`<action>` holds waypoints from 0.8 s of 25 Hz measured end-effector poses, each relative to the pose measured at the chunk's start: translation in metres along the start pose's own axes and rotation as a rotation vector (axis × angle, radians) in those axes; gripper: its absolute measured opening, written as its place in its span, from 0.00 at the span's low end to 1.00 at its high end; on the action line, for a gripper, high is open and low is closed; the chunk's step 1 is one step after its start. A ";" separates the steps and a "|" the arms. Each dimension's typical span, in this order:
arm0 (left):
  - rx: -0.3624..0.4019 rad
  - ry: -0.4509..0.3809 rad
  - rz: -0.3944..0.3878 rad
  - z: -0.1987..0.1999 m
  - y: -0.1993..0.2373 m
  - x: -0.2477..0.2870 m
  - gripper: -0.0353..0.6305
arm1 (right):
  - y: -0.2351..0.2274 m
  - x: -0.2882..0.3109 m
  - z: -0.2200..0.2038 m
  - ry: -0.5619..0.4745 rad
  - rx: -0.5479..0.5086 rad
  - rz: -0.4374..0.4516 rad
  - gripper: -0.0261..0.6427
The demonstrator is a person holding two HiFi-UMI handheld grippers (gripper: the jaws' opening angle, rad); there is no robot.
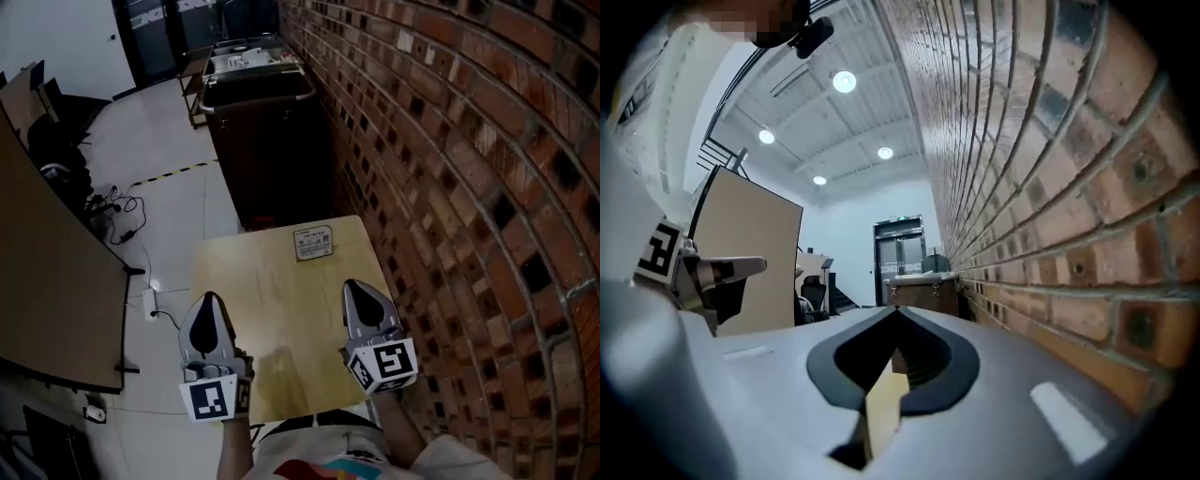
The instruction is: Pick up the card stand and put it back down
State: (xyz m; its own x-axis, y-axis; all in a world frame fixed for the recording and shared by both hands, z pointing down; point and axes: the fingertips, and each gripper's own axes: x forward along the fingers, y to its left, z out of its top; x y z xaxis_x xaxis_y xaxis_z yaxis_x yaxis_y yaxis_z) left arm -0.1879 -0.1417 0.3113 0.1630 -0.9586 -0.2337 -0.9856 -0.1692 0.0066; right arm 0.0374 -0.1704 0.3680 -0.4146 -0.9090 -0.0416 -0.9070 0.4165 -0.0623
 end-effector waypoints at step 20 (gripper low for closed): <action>0.068 0.151 0.068 -0.049 0.030 0.017 0.05 | -0.073 0.232 -0.199 0.491 0.014 -0.134 0.90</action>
State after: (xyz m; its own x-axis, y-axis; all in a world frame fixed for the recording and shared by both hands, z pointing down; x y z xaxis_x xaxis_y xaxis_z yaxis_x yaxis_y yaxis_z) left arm -0.2129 -0.1745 0.3550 0.0959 -0.9917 -0.0859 -0.9945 -0.0919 -0.0493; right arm -0.0074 -0.4141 0.5614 -0.2834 -0.8517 0.4407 -0.9550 0.2928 -0.0483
